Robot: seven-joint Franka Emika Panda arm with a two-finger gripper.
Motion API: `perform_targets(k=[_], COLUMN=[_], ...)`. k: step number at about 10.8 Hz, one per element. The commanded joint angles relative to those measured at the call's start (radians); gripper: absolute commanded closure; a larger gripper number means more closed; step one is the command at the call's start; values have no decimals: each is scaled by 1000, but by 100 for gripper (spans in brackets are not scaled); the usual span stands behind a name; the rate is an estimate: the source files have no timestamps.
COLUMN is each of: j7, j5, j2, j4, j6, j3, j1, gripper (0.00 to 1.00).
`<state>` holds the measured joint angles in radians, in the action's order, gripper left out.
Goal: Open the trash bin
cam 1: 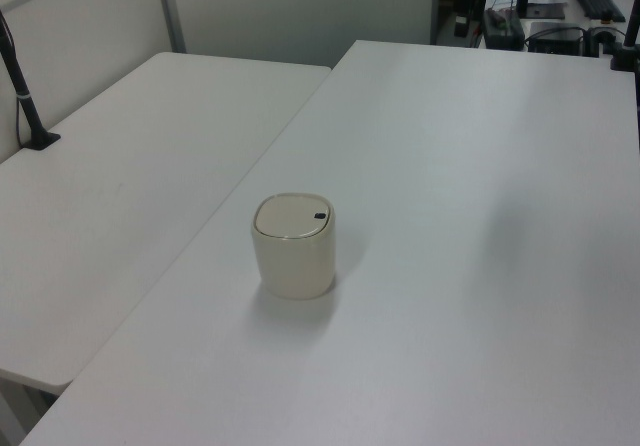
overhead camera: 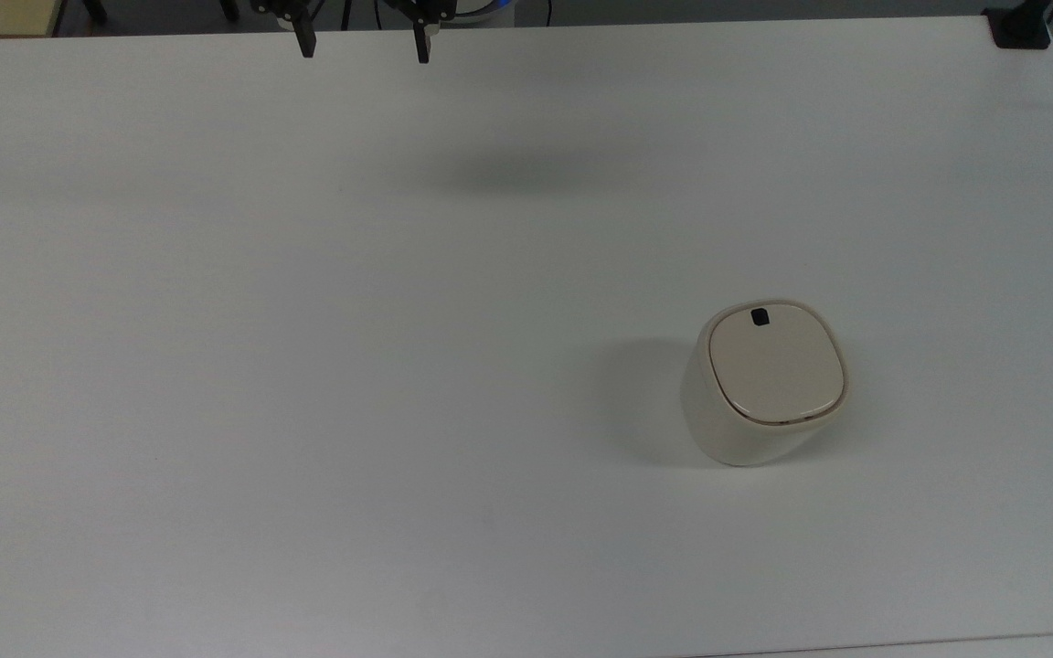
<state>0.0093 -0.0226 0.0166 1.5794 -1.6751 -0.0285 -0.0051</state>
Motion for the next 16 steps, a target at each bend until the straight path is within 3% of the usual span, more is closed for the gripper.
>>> perform_targets(k=[1,9,13,16], j7=[-8,-11,-78,-97], j5=[1,0,0,4], j2=[-3,-6,0,42], j4=[-9,-9,7,1], j6=[11,28,32,14], j3=[-22,-21,-5,10], j1=[24,25,28,79], gripper=[0,0,0,4])
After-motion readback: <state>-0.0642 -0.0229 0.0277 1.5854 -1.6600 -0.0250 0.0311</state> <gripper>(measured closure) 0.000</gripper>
